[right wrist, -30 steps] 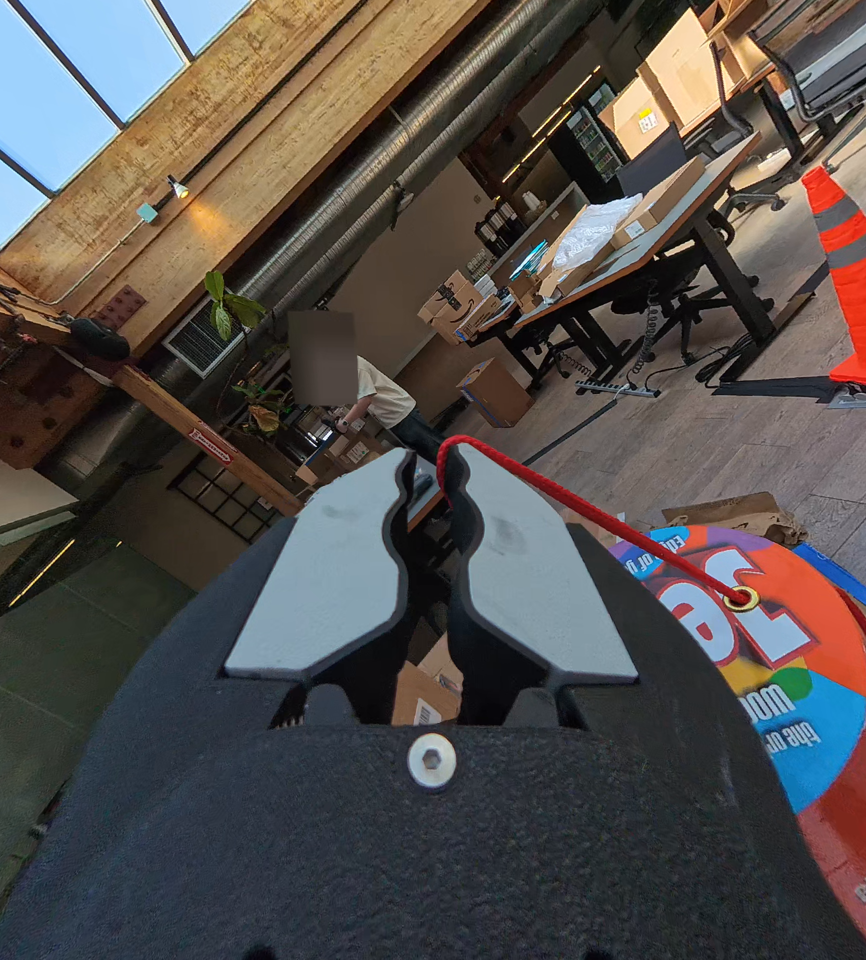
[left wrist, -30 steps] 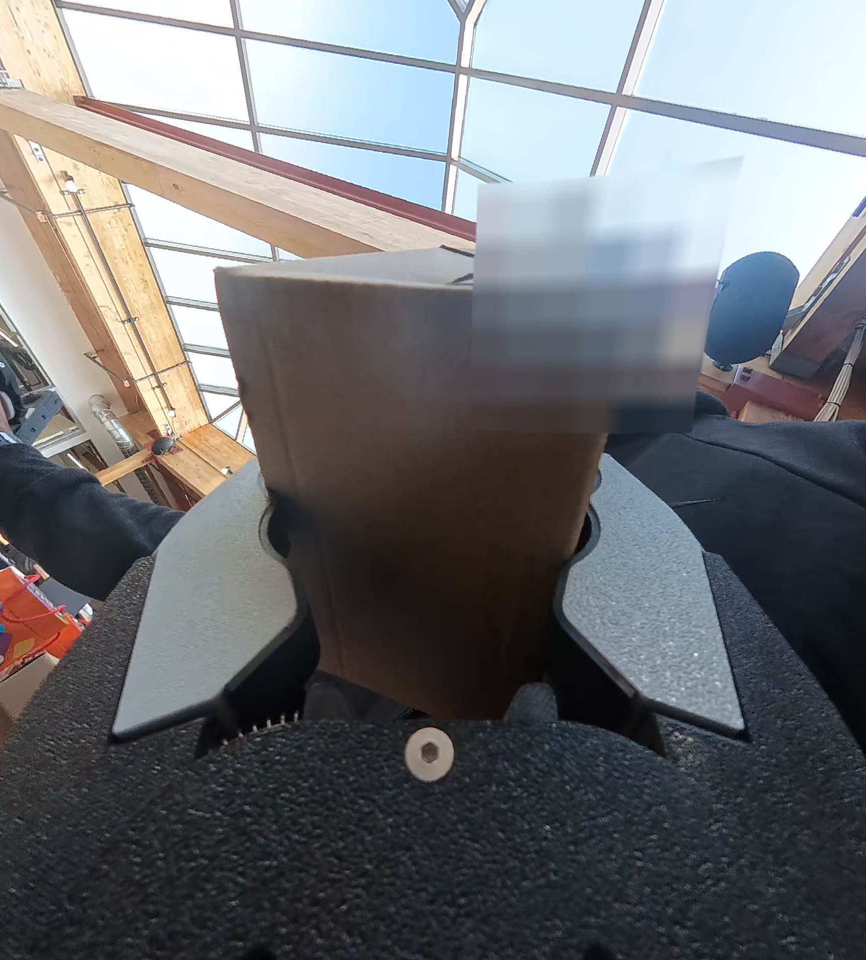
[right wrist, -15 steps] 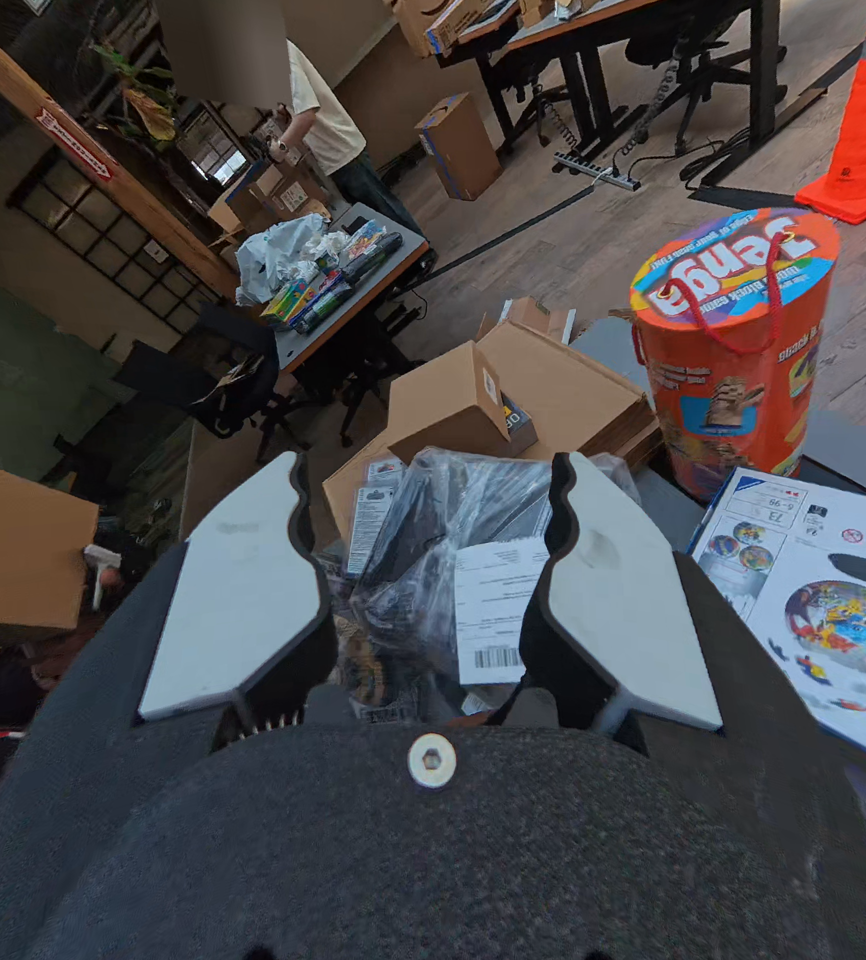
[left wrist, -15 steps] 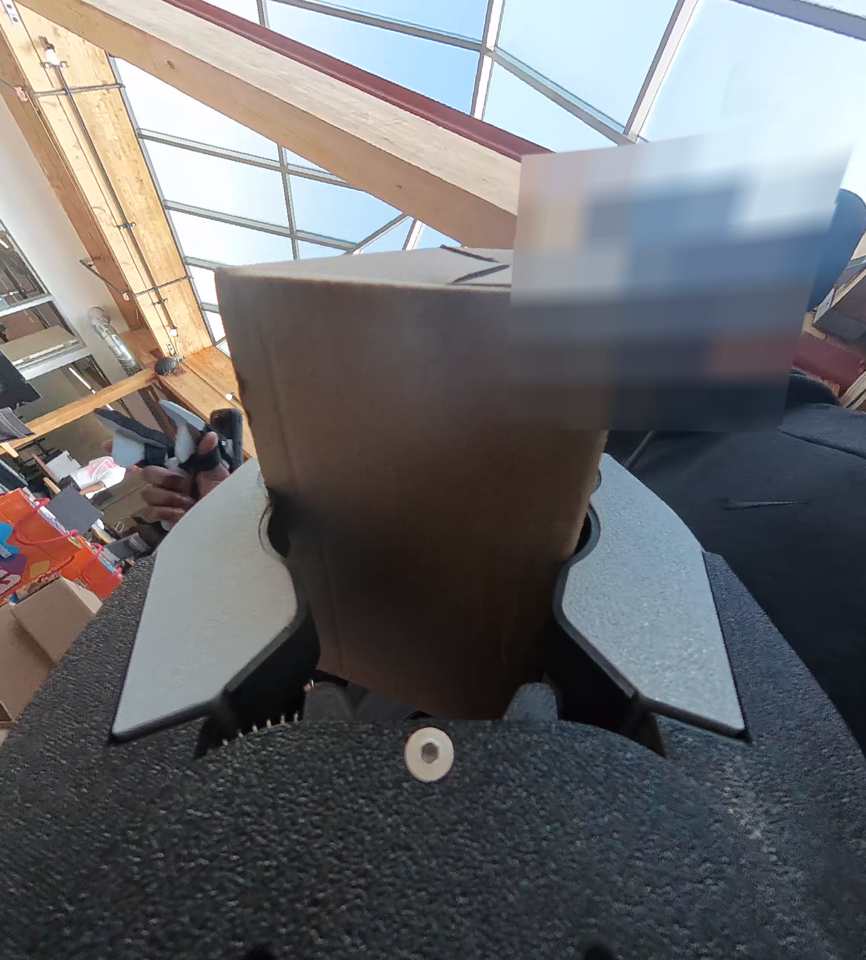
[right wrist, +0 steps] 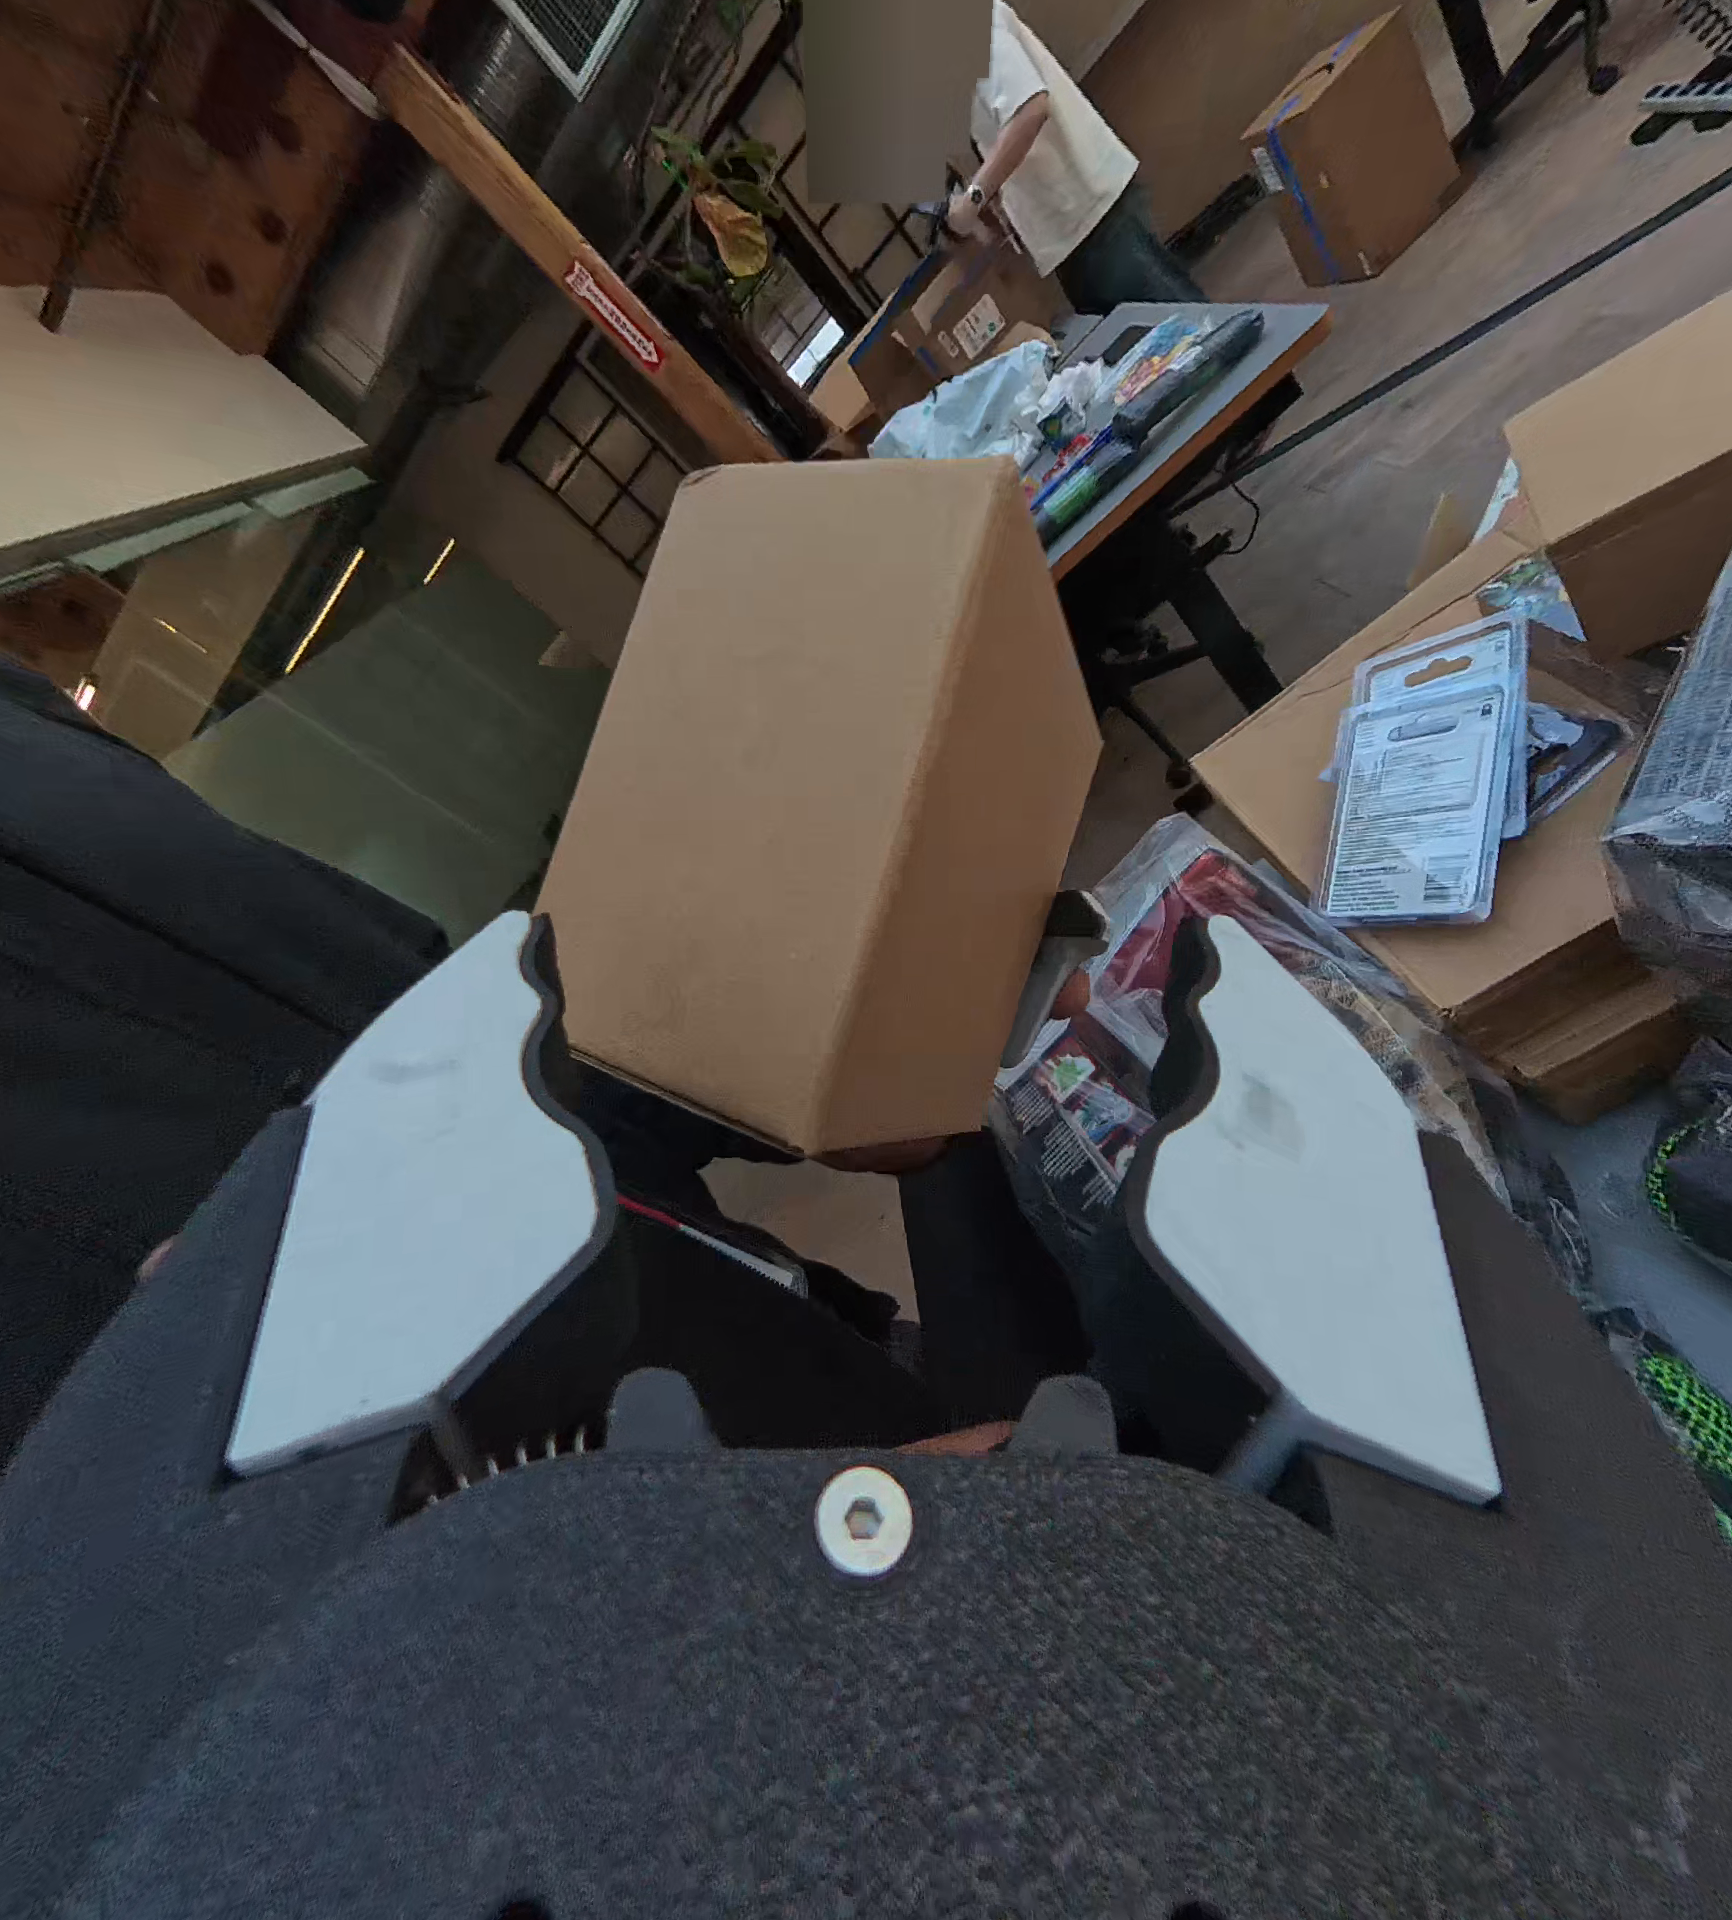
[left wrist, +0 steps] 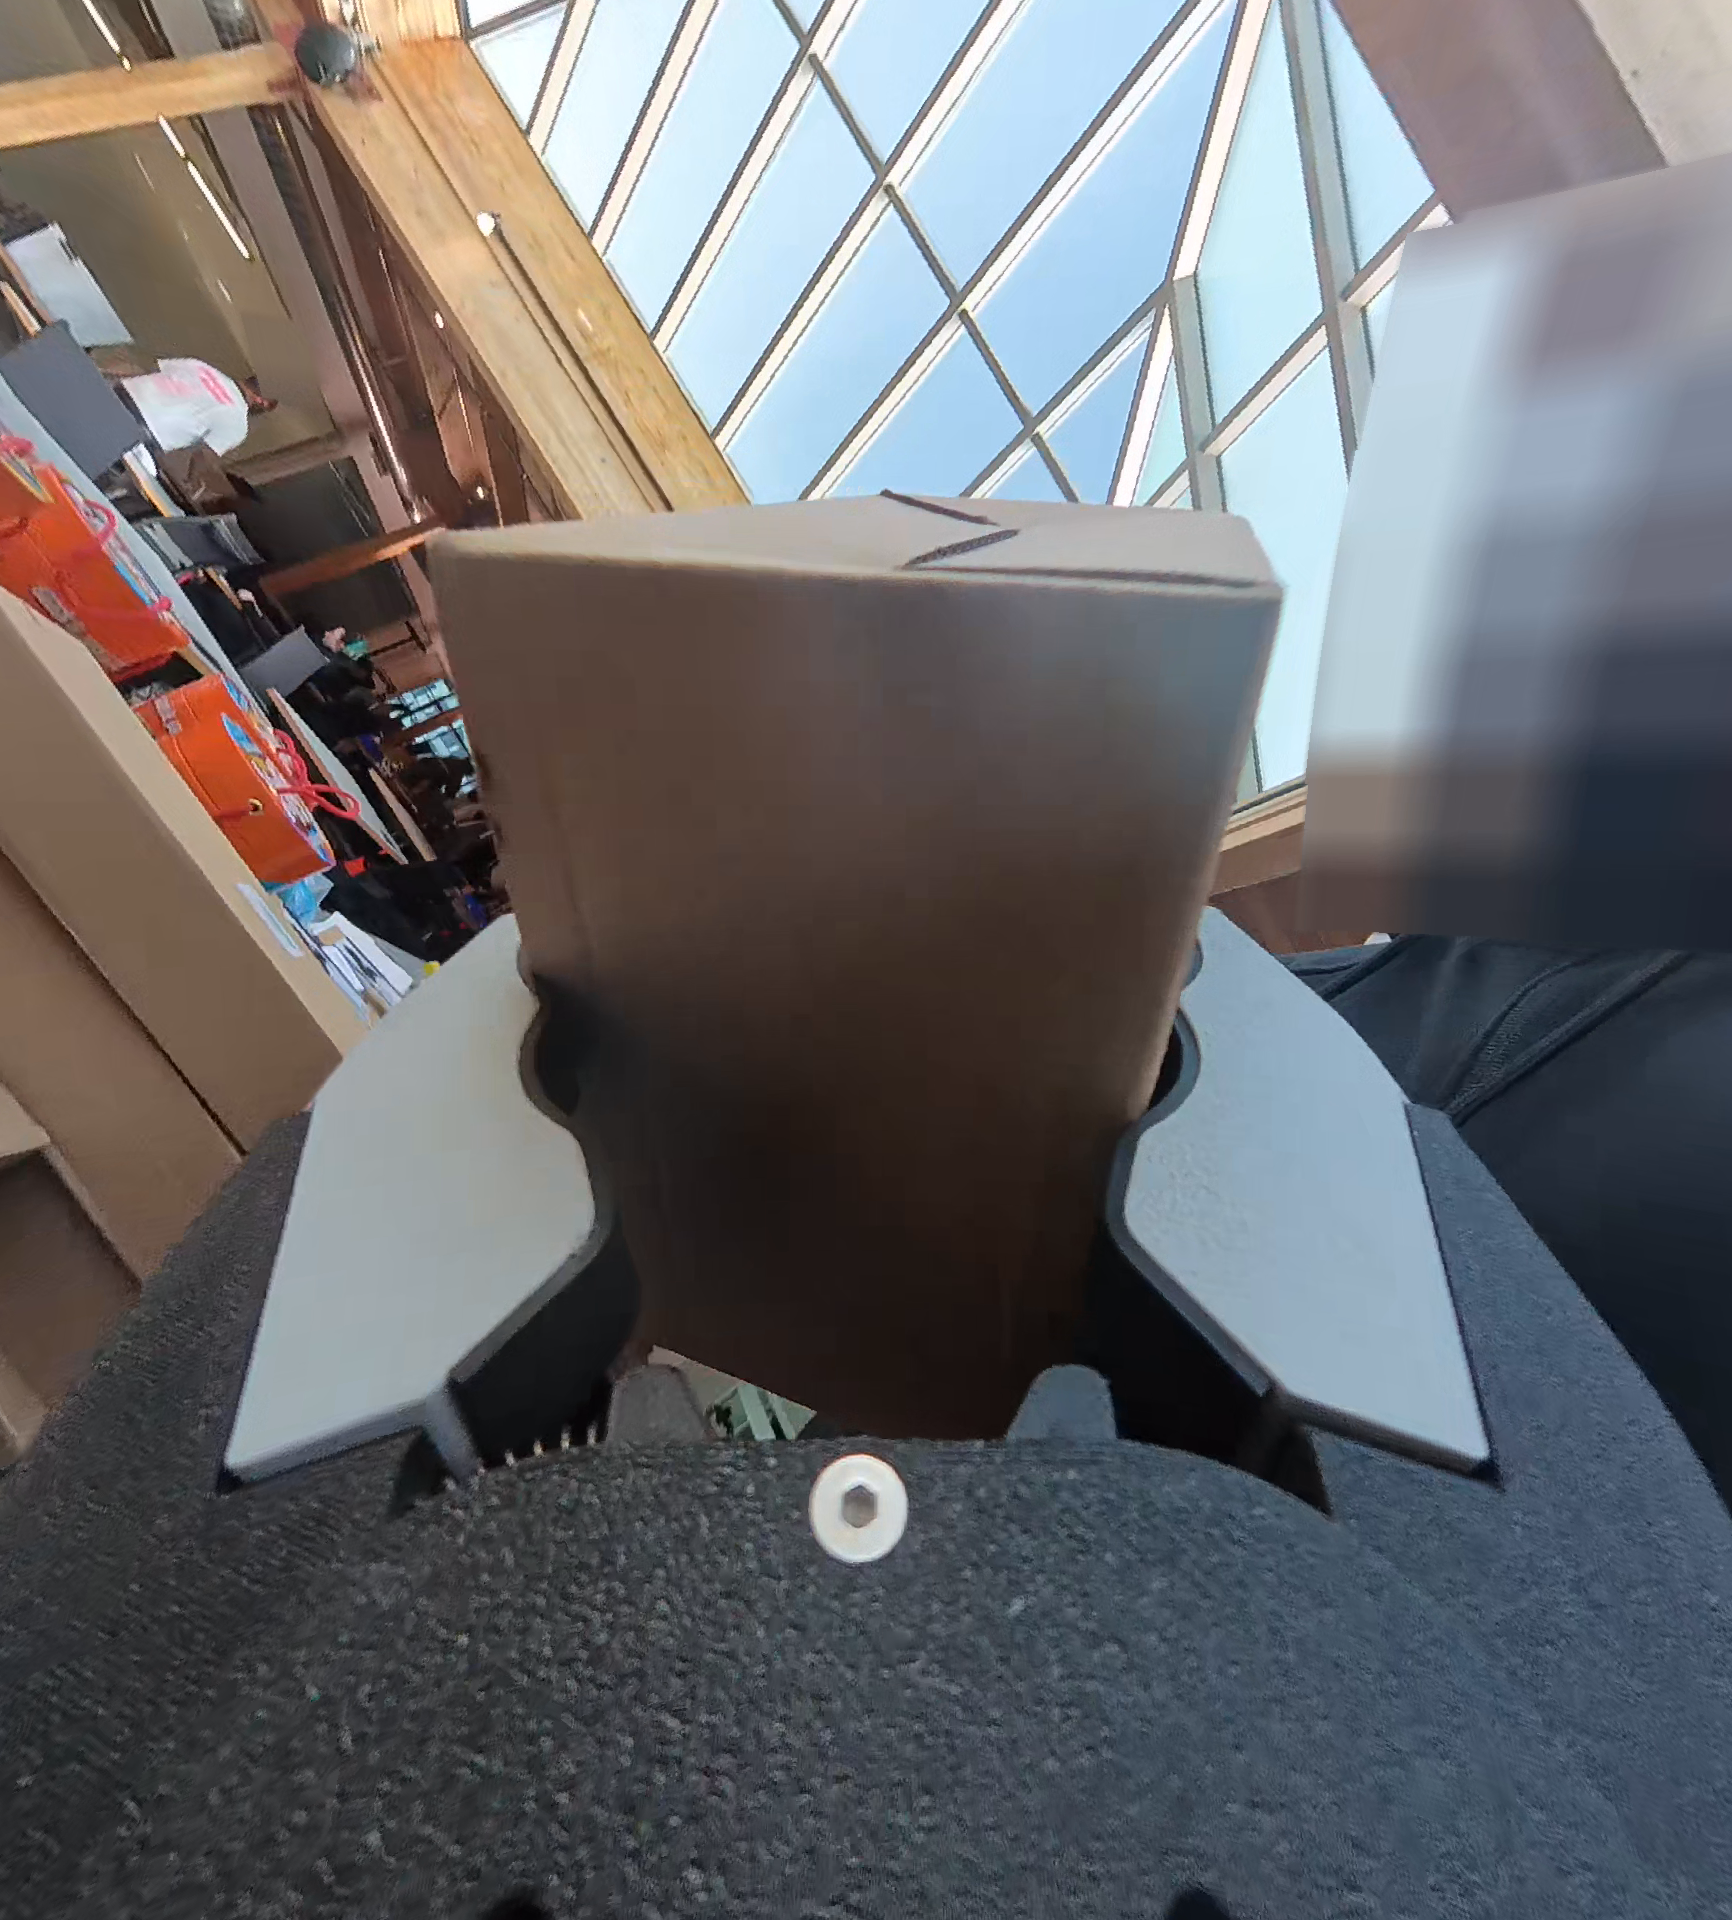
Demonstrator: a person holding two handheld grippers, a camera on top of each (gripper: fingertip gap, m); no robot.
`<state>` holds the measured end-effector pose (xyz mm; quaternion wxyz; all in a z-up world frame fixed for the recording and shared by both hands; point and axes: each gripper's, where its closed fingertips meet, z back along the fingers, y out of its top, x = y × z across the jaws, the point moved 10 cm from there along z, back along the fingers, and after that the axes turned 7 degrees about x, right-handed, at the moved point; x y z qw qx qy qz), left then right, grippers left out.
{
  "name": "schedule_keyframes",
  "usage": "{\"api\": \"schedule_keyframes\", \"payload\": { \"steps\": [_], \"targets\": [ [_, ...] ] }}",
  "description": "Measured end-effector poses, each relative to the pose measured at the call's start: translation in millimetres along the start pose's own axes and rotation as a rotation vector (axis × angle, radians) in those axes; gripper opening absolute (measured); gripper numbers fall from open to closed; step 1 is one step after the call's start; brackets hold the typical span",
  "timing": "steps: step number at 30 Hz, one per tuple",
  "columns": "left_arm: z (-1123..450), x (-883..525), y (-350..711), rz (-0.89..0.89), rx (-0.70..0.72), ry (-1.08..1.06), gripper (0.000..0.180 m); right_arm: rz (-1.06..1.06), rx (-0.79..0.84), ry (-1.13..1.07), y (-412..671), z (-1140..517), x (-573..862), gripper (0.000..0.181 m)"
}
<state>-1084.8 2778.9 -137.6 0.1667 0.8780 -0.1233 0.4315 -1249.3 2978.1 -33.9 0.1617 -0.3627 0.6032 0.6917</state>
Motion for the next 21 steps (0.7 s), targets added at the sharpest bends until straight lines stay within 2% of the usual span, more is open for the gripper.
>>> {"api": "schedule_keyframes", "payload": {
  "steps": [6, 10, 13, 16, 21],
  "targets": [
    [-22, -15, -28, 0.036, -0.142, 0.107, 0.110, 0.034, -0.190, -0.041, -19, 11, -12, 0.118],
    [-28, -19, -37, 0.022, -0.204, 0.195, 0.109, -0.001, -0.229, -0.074, -35, 10, -11, 0.119],
    [-28, -19, -38, 0.019, -0.218, 0.246, 0.109, -0.032, -0.252, -0.081, -42, 13, -6, 0.123],
    [-22, -14, -40, 0.004, -0.222, 0.302, 0.109, -0.060, -0.290, -0.045, -48, 11, -1, 0.118],
    [9, 12, -36, -0.066, -0.166, 0.382, 0.109, -0.063, -0.362, 0.059, -63, -18, -2, 0.118]
  ]
}}
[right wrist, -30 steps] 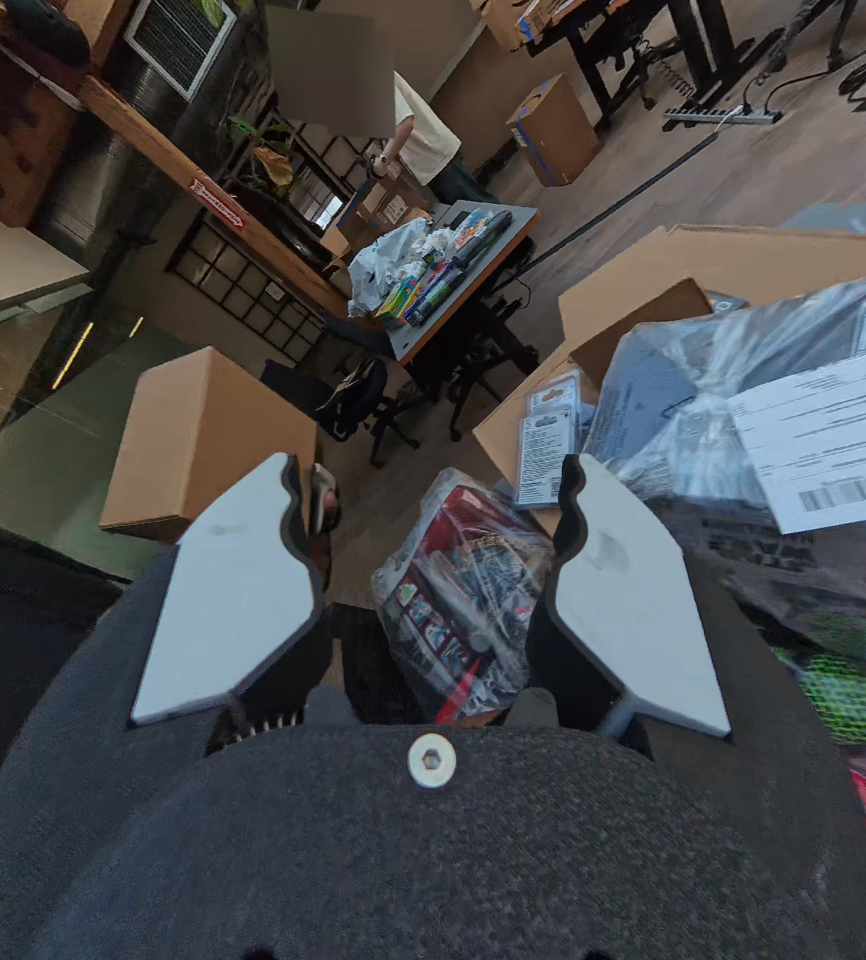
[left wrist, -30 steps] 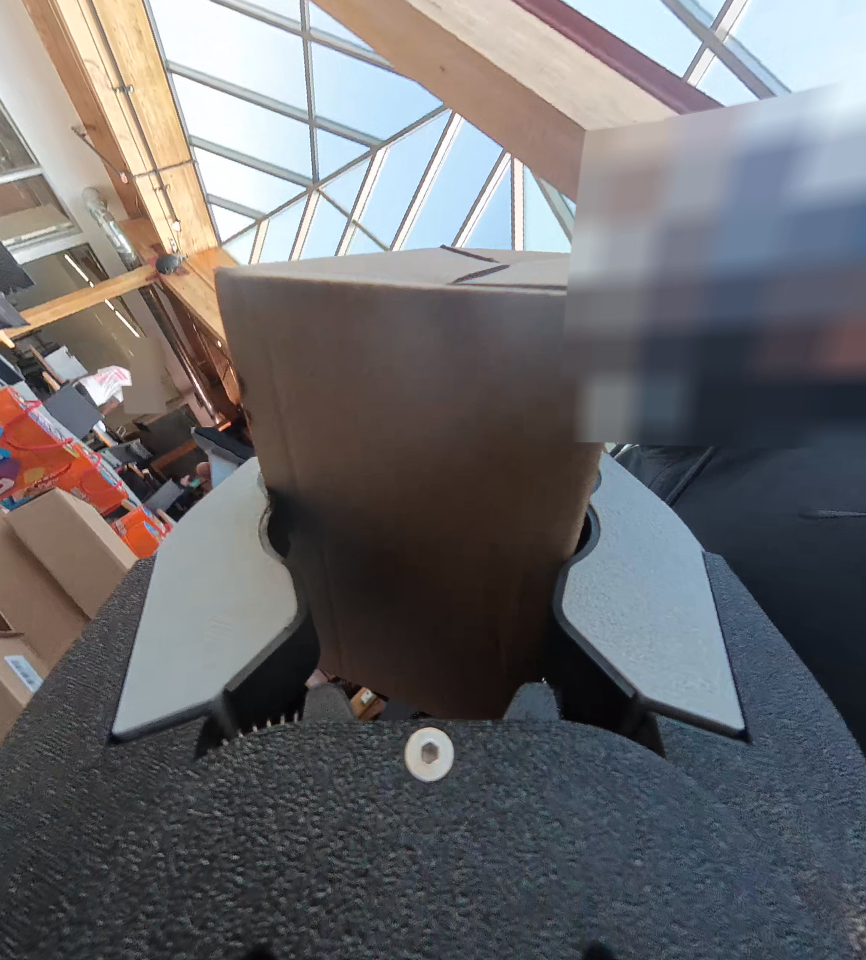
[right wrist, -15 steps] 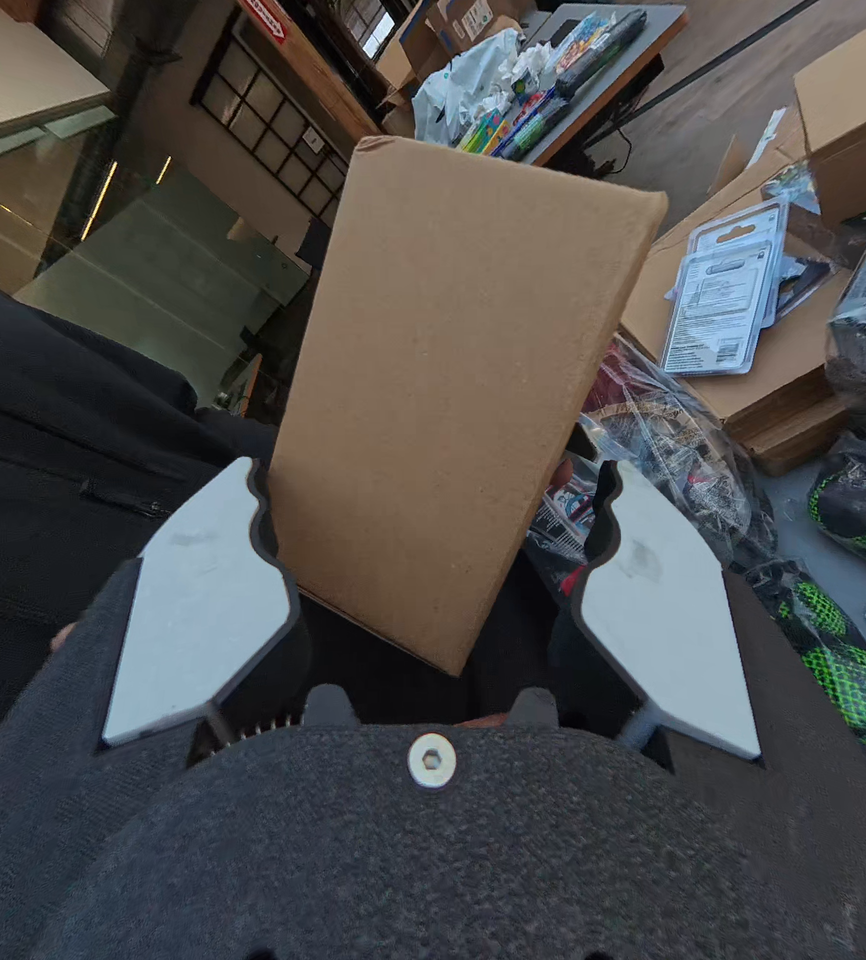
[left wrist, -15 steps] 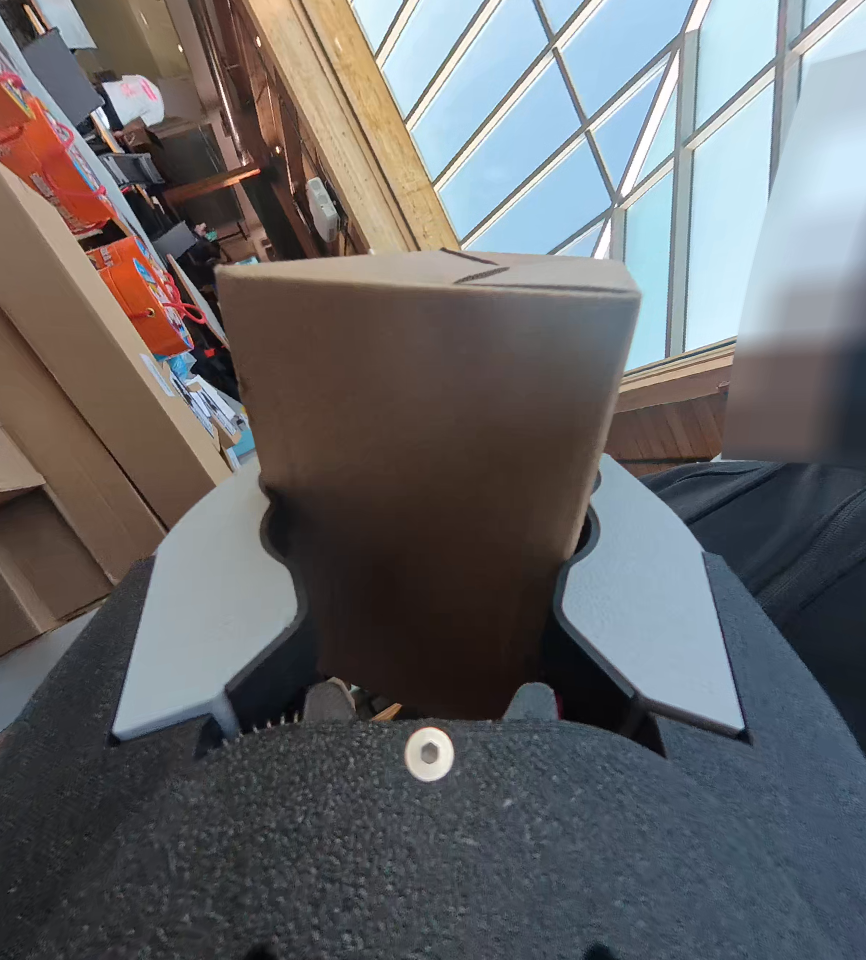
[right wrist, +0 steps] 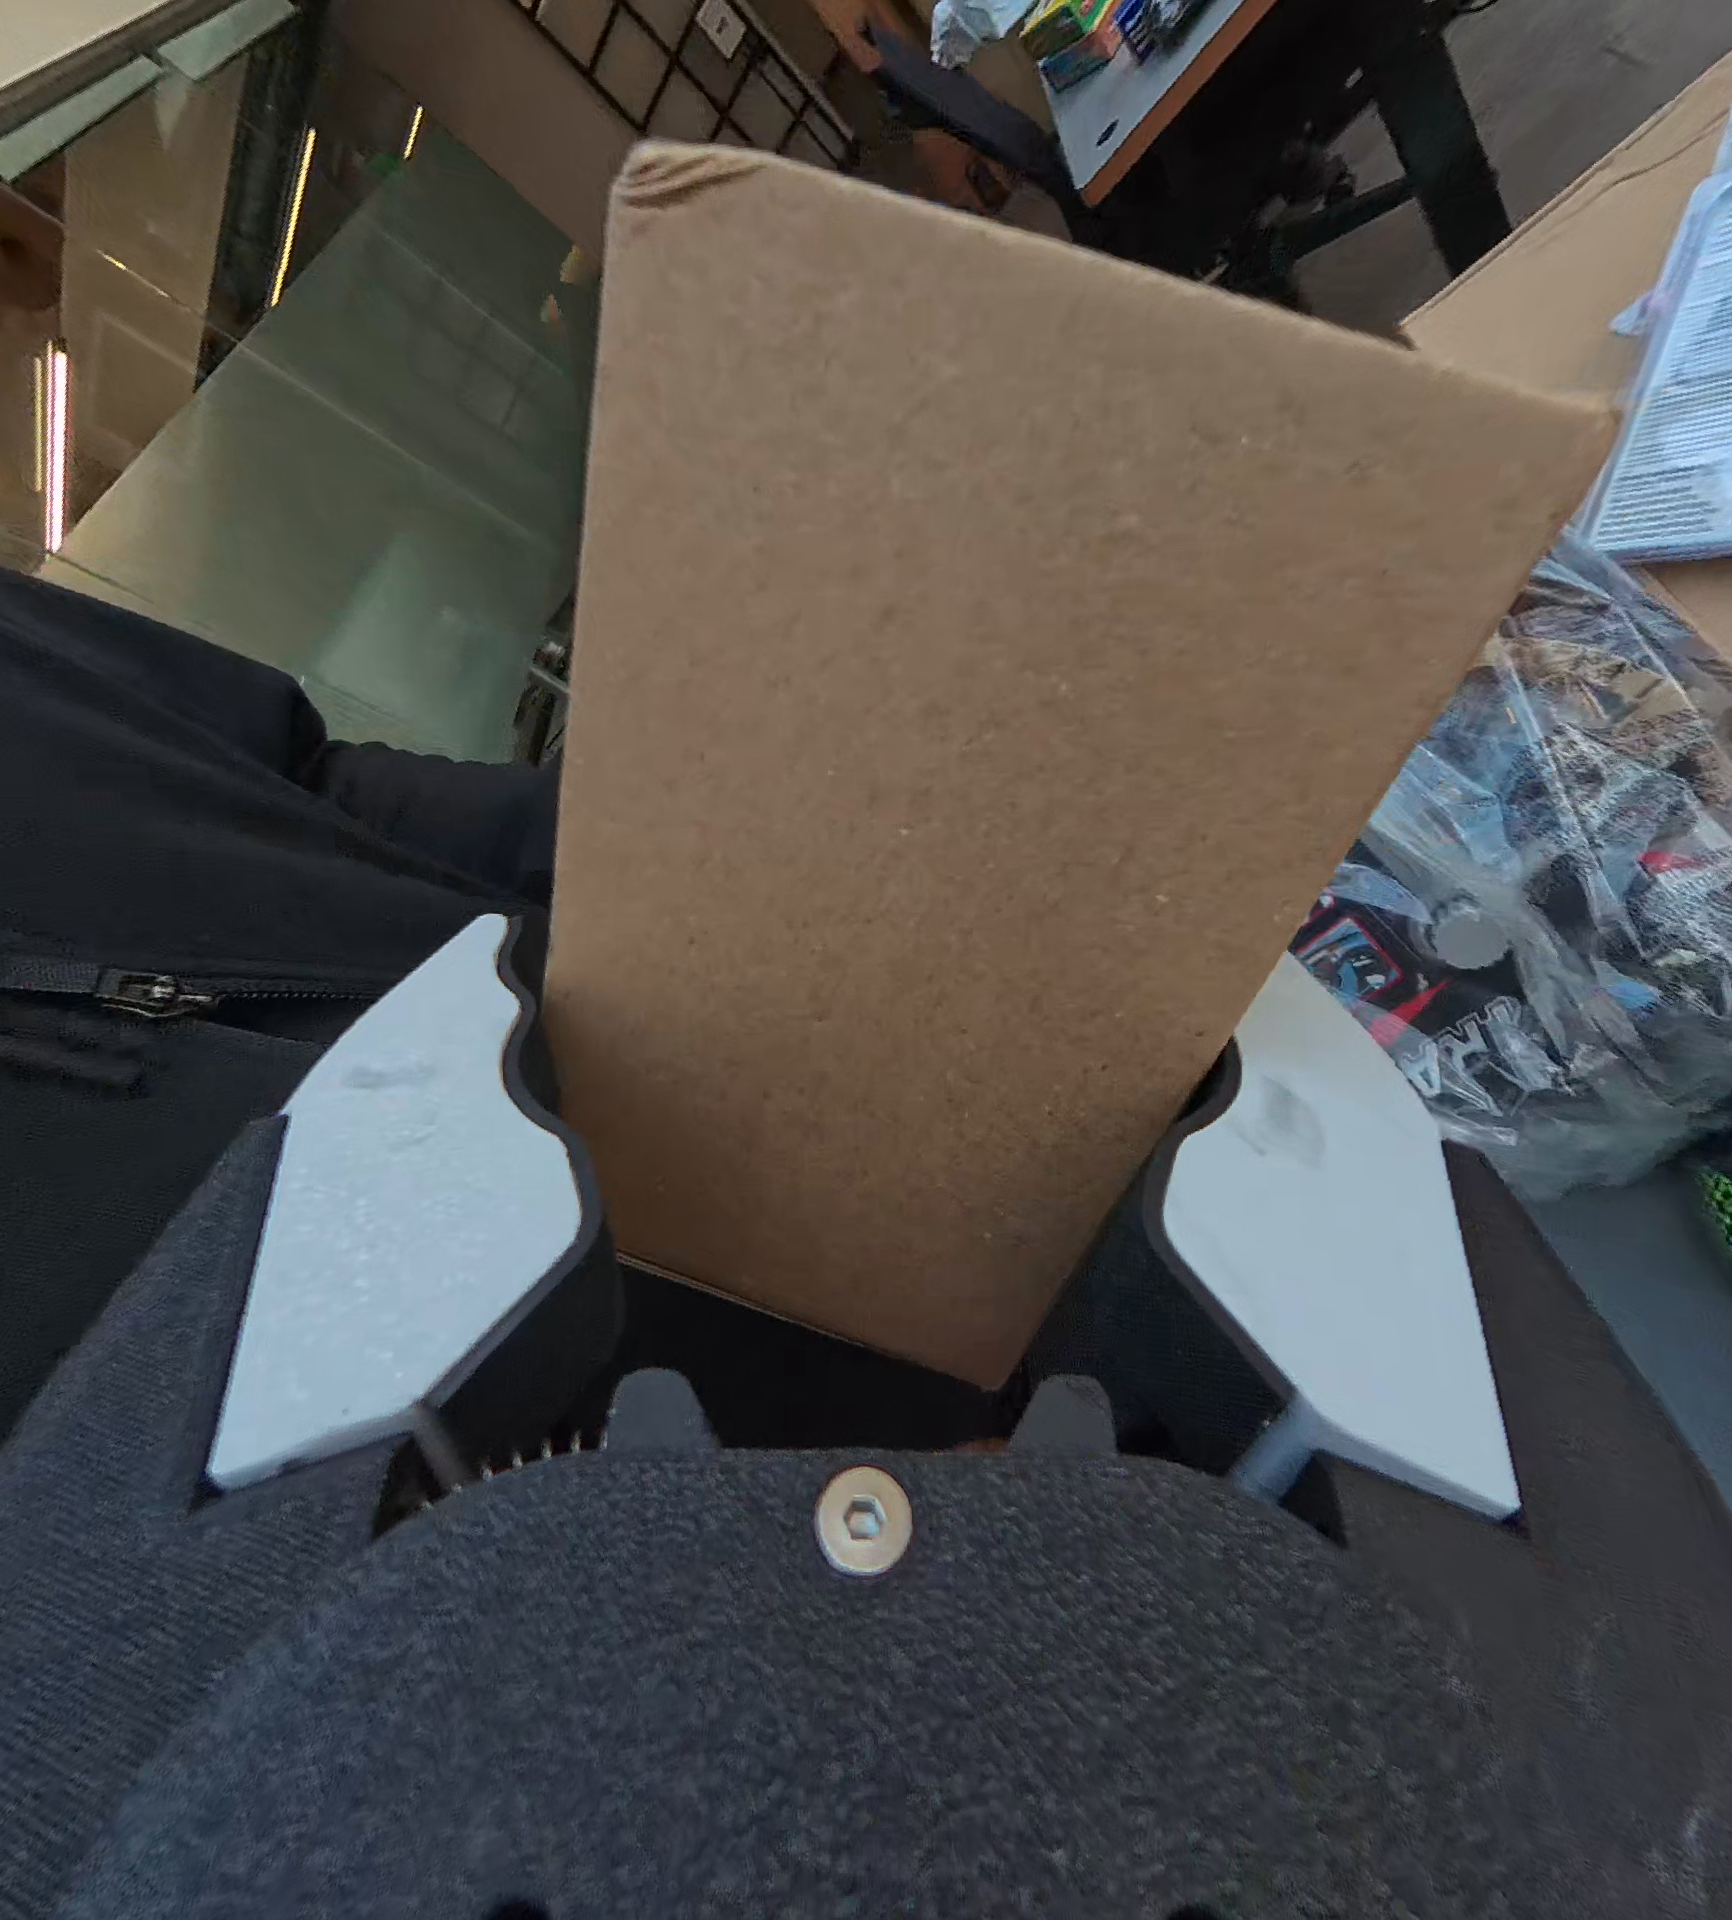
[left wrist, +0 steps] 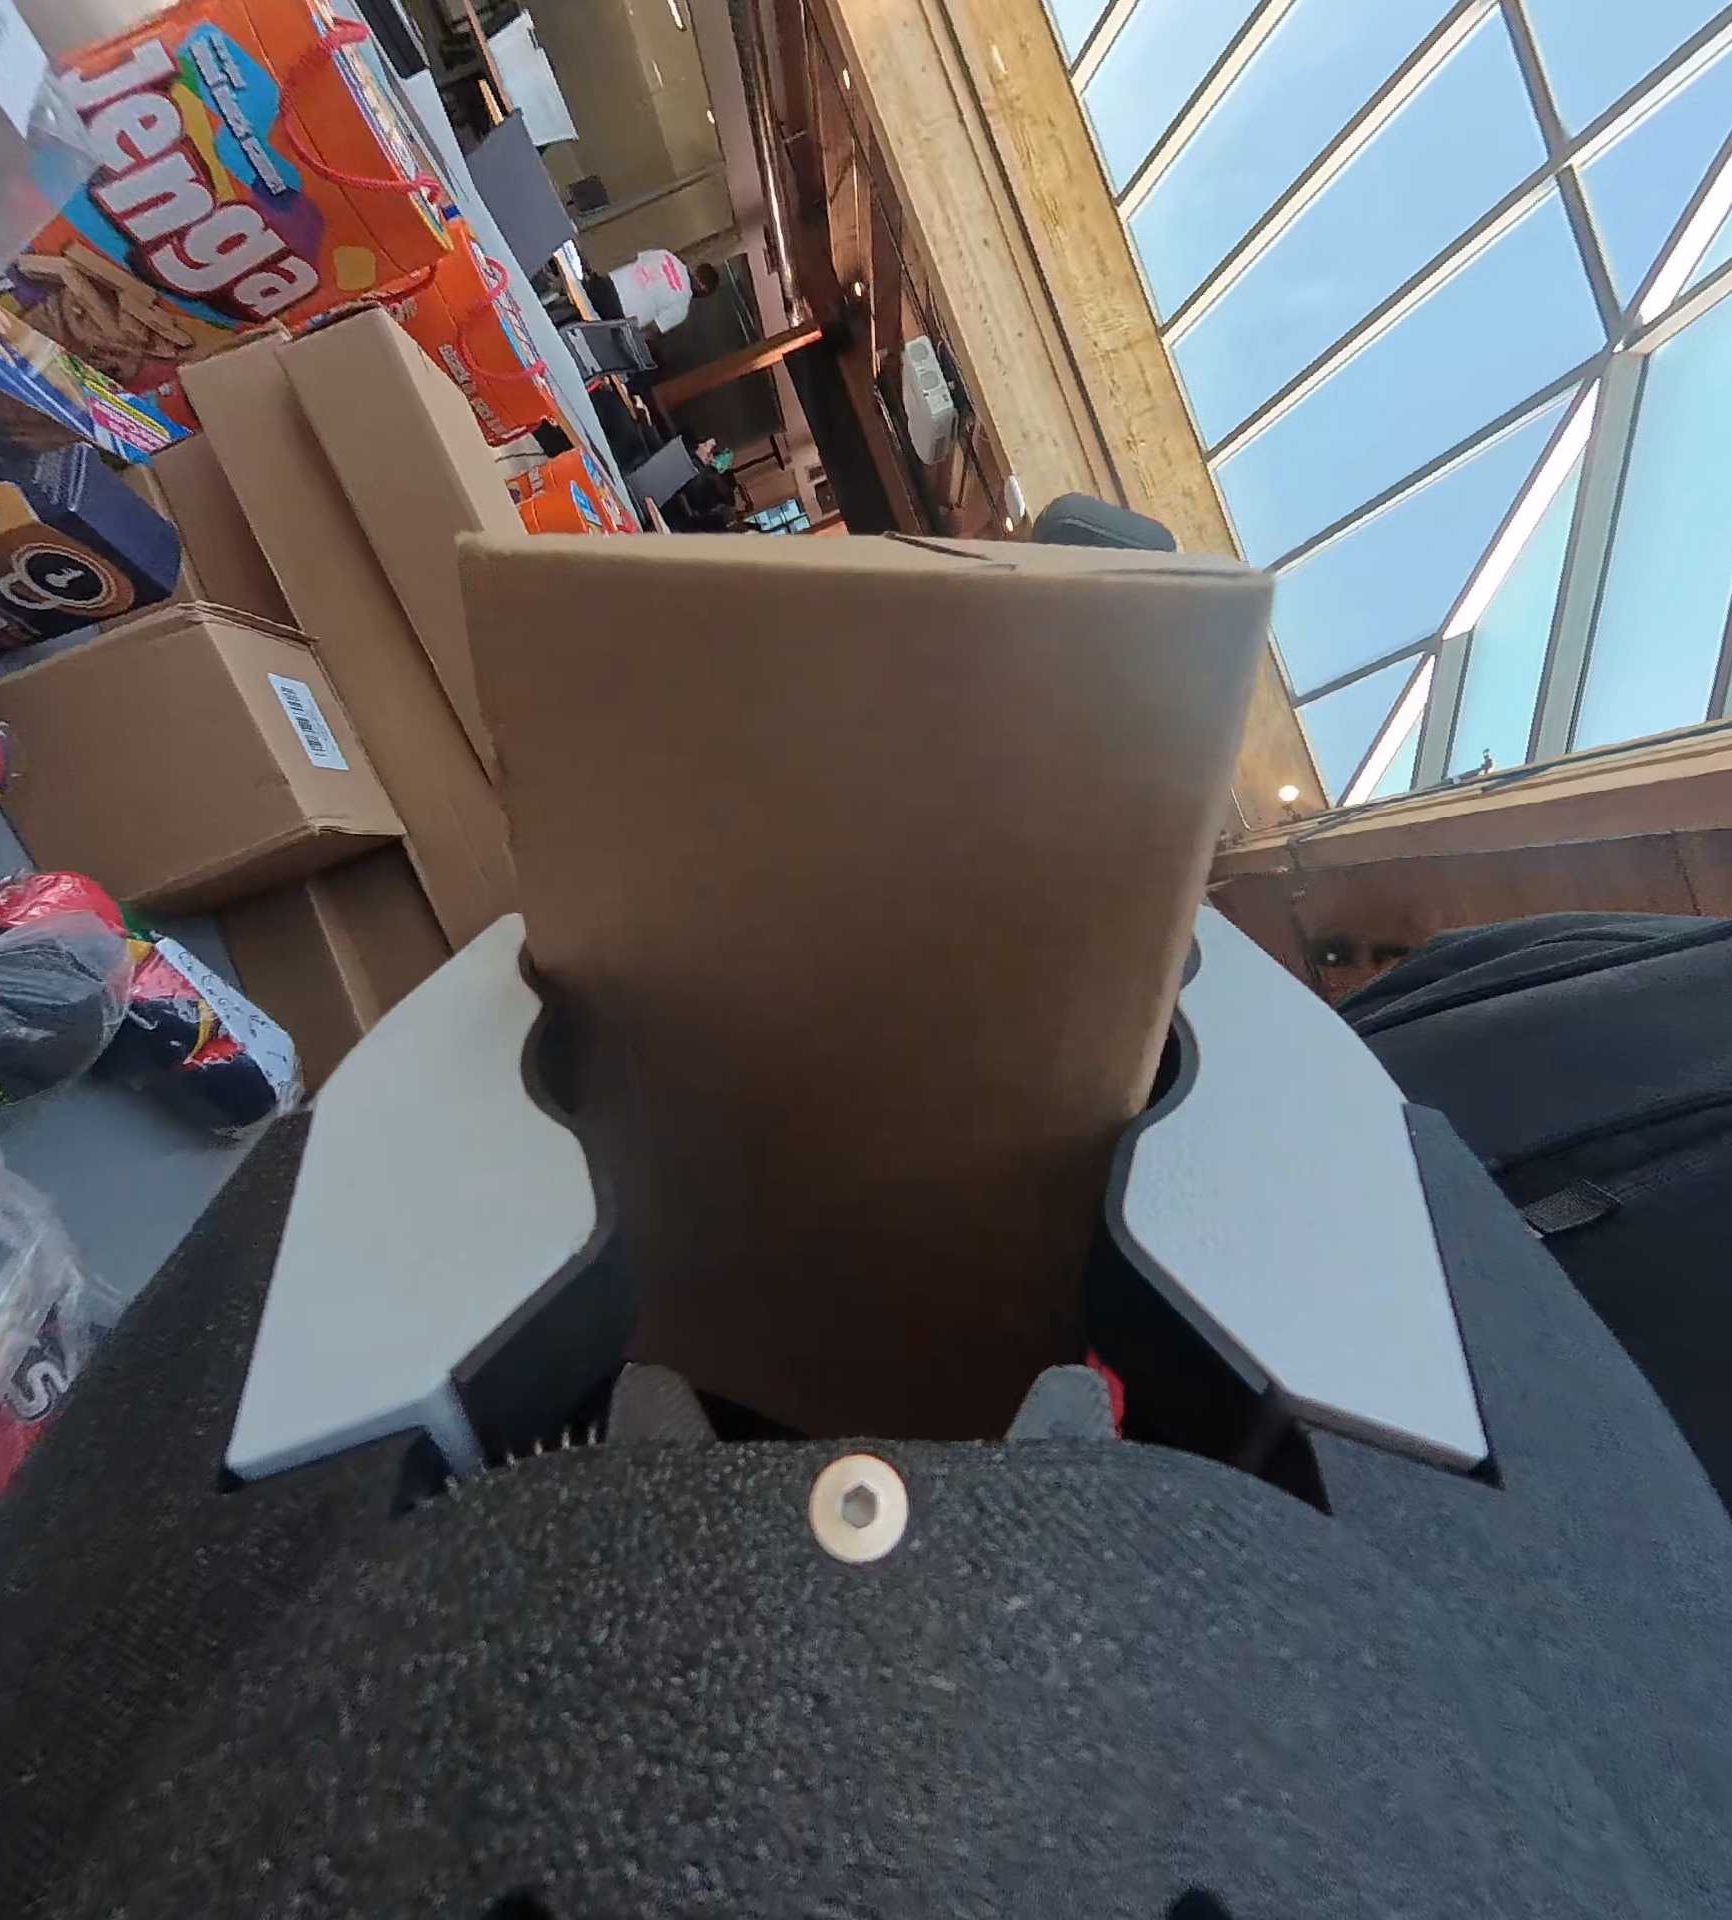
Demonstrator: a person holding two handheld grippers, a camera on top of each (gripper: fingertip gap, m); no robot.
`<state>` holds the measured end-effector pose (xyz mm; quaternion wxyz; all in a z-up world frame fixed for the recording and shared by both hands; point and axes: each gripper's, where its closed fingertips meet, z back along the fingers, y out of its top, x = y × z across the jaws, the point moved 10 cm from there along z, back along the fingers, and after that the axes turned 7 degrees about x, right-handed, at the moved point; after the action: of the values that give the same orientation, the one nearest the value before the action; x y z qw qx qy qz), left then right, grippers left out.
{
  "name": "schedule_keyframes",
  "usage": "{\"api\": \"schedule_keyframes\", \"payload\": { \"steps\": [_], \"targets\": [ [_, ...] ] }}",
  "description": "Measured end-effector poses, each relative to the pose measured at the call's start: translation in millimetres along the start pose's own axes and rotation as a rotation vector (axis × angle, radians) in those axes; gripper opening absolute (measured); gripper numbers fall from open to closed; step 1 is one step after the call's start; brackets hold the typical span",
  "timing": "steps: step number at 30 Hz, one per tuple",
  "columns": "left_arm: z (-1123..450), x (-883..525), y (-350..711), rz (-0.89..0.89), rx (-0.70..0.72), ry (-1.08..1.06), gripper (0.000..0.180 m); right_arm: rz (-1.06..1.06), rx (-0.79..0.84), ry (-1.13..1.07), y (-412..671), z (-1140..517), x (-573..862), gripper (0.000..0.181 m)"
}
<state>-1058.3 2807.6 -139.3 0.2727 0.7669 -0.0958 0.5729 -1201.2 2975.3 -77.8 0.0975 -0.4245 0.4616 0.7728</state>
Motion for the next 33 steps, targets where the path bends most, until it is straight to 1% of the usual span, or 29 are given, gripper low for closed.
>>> {"api": "schedule_keyframes", "payload": {
  "steps": [2, 5, 9, 12, 14, 16, 18, 22, 24, 27, 31, 33],
  "targets": [
    [23, 7, -1, -0.003, 0.055, 0.004, 0.109, 0.012, -0.015, 0.048, 3, -19, -4, 0.116],
    [59, 15, 1, 0.025, 0.162, -0.045, 0.109, 0.011, 0.011, 0.149, 16, -50, -15, 0.110],
    [124, 19, 20, 0.052, 0.319, -0.083, 0.109, 0.021, 0.059, 0.182, 36, -87, -25, 0.109],
    [194, 21, 51, -0.024, 0.378, -0.002, 0.110, 0.034, 0.059, 0.134, 46, -114, -29, 0.109],
    [245, 18, 75, -0.109, 0.371, 0.109, 0.110, 0.048, 0.049, 0.088, 49, -132, -33, 0.109],
    [288, 6, 96, -0.189, 0.329, 0.232, 0.110, 0.067, 0.027, 0.027, 49, -149, -36, 0.107],
    [320, -16, 113, -0.218, 0.267, 0.323, 0.109, 0.072, 0.013, -0.020, 47, -166, -40, 0.107],
    [346, -91, 128, -0.118, 0.122, 0.378, 0.109, 0.056, 0.010, -0.088, 41, -197, -49, 0.106],
    [346, -134, 129, -0.037, 0.039, 0.411, 0.109, 0.045, 0.024, -0.112, 37, -208, -54, 0.105],
    [336, -192, 128, 0.024, -0.091, 0.503, 0.109, 0.035, 0.046, -0.160, 33, -221, -62, 0.105],
    [310, -239, 131, 0.013, -0.263, 0.596, 0.108, 0.033, 0.073, -0.228, 26, -227, -66, 0.103],
    [297, -255, 132, -0.014, -0.317, 0.632, 0.108, 0.023, 0.085, -0.244, 23, -229, -68, 0.103]
  ]
}}
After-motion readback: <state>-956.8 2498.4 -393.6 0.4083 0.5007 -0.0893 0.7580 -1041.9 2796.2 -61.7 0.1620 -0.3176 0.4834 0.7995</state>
